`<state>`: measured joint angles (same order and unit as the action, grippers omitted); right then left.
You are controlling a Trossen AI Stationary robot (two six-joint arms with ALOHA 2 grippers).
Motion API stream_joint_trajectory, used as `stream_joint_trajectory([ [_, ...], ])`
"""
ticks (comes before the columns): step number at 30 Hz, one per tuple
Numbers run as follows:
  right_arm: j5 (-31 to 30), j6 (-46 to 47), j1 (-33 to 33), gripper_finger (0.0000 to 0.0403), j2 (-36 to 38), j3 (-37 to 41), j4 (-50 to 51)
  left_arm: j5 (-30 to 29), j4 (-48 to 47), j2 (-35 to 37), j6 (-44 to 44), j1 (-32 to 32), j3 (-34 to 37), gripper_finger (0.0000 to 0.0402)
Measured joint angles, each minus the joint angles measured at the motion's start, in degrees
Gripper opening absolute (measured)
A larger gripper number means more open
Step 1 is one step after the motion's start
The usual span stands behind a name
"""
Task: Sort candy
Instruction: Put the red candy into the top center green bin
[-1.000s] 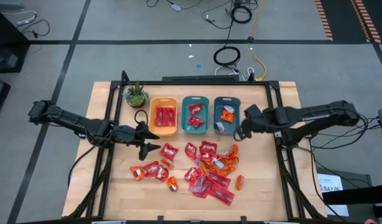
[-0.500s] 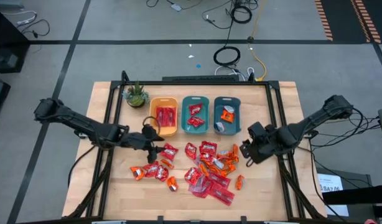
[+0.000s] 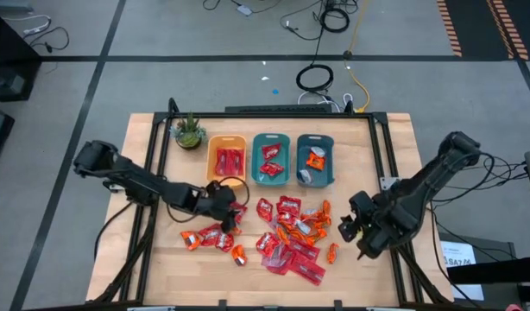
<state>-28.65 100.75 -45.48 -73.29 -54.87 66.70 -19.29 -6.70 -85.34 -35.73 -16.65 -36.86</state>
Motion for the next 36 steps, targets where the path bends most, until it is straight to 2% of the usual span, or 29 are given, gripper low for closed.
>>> stream_joint_trajectory([
  [7, 0.0, 6.0, -5.3, 0.0217, -2.6, 0.0, 0.0, -1.2, -3.3, -6.6, -3.7, -0.1, -2.0, 0.0244],
  [13, 0.1, 9.7, -8.8, 0.0217, -4.3, 0.0, 0.0, -1.4, -3.5, -8.9, -6.7, -0.9, -2.2, 0.0231],
  [16, 0.1, 11.1, -10.5, 0.0217, -5.0, 0.0, -0.1, -1.2, -4.9, -9.0, -8.9, -1.7, -3.6, 0.02],
  [20, 0.2, 12.6, -12.5, 0.0217, -5.8, 0.0, -0.1, -0.2, -9.1, -9.3, -8.9, -3.1, -7.4, 0.0132],
  [26, 0.2, 12.6, -14.6, 0.0217, -6.3, 0.0, -0.3, -0.4, -18.3, -9.3, -8.4, -3.7, -16.5, 0.0034],
  [29, -0.3, 12.6, -15.1, 0.0217, -6.3, 0.0, -0.3, -1.2, -21.8, -9.3, -5.9, -3.7, -21.5, 0.0012],
  [36, -5.0, 13.3, -15.5, 0.0217, -6.3, 0.0, -0.5, -2.2, -23.3, -9.3, 6.9, 0.9, -33.1, 0.001],
])
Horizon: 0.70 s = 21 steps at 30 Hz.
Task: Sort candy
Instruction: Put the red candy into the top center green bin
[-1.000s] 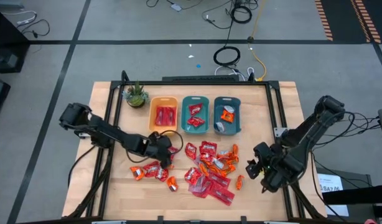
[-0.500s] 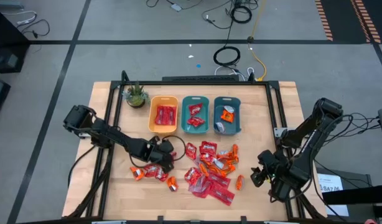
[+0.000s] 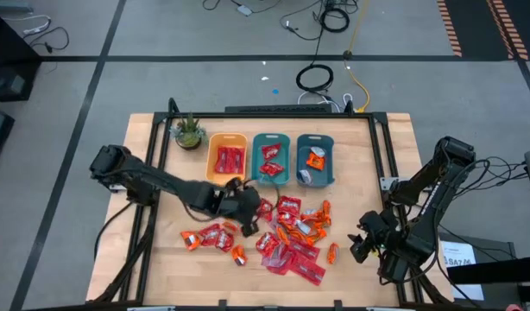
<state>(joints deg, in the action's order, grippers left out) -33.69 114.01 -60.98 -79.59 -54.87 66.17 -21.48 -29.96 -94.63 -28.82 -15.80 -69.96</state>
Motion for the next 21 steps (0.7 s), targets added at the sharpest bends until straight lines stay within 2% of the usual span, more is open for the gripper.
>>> stream_joint_trajectory([
  [7, -3.6, 2.6, 0.0, 0.0217, 0.0, 0.0, -0.1, 0.6, -0.1, 0.1, 4.3, 11.2, -7.5, 0.0011],
  [12, -5.5, 4.3, 0.0, 0.0217, 0.0, 0.0, -0.6, 6.9, 1.7, 0.1, 4.1, 19.8, -7.9, 0.0011],
  [16, -5.5, 5.5, 0.0, 0.0217, 0.0, 0.0, -0.7, 9.5, 2.4, 0.1, 3.8, 24.4, -7.9, 0.0011],
  [21, -5.5, 7.8, 0.0, 0.0217, 0.0, 0.0, -0.8, 8.4, 3.5, 0.1, 3.7, 28.6, -7.9, 0.0011],
])
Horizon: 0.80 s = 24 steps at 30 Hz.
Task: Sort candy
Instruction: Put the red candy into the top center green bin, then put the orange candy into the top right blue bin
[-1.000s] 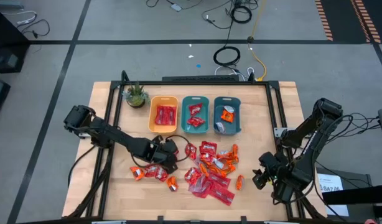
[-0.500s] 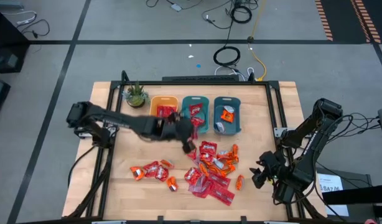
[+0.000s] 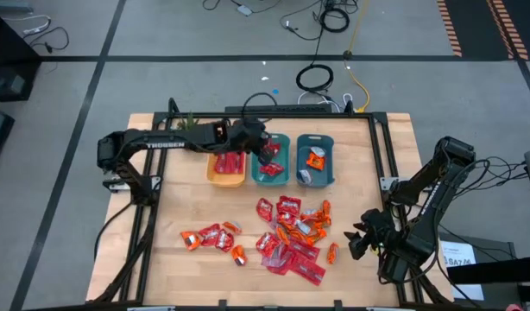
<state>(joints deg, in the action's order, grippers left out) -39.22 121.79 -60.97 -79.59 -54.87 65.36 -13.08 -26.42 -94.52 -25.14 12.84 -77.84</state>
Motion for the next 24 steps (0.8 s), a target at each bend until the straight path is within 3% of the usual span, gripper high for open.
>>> stream_joint_trajectory([
  [6, 0.0, 2.5, 0.0, 0.0217, 0.0, 0.0, 0.0, 3.8, 3.4, -0.5, 0.5, 2.2, 0.0, 0.0028],
  [11, 0.0, 3.5, 0.3, 0.0217, 0.0, 0.0, 0.1, 10.0, 3.5, -2.5, 0.4, 3.3, -0.1, 0.0095],
  [15, -0.1, 3.6, 0.7, 0.0217, 0.0, 0.0, 0.1, 9.9, 4.1, -3.8, 0.5, 3.3, -0.1, 0.0141],
  [24, -0.1, 3.6, 1.0, 0.0217, 0.0, 0.0, -0.7, 9.9, -1.1, -3.2, -2.2, 2.3, 0.0, 0.0153],
])
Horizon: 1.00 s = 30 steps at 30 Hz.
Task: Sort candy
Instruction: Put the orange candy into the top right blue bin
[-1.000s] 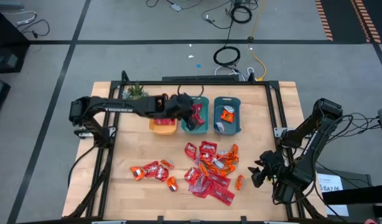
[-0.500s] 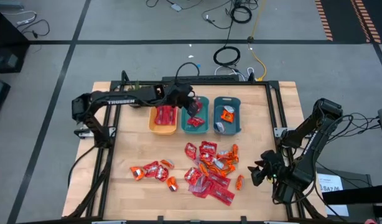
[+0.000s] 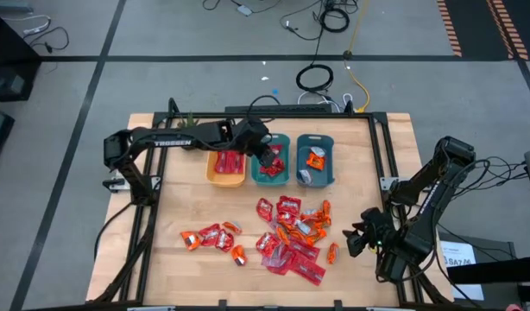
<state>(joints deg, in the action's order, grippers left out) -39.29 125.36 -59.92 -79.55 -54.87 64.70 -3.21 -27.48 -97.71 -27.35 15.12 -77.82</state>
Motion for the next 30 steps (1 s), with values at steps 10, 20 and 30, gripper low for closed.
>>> stream_joint_trajectory([
  [10, 0.1, -2.9, 0.0, 0.0217, -0.1, 0.0, -1.9, -13.1, -18.1, 5.5, -12.5, -5.8, 0.0, 0.0153],
  [20, 0.2, -9.5, 0.0, 0.0217, 0.0, 0.0, -2.1, -26.1, -27.3, 16.0, -34.3, -22.5, 7.1, 0.0153],
  [30, 0.3, -15.8, -0.1, 0.0217, 0.0, 0.0, -2.6, -28.8, -21.3, 15.1, -52.0, -40.0, 16.1, 0.0153],
])
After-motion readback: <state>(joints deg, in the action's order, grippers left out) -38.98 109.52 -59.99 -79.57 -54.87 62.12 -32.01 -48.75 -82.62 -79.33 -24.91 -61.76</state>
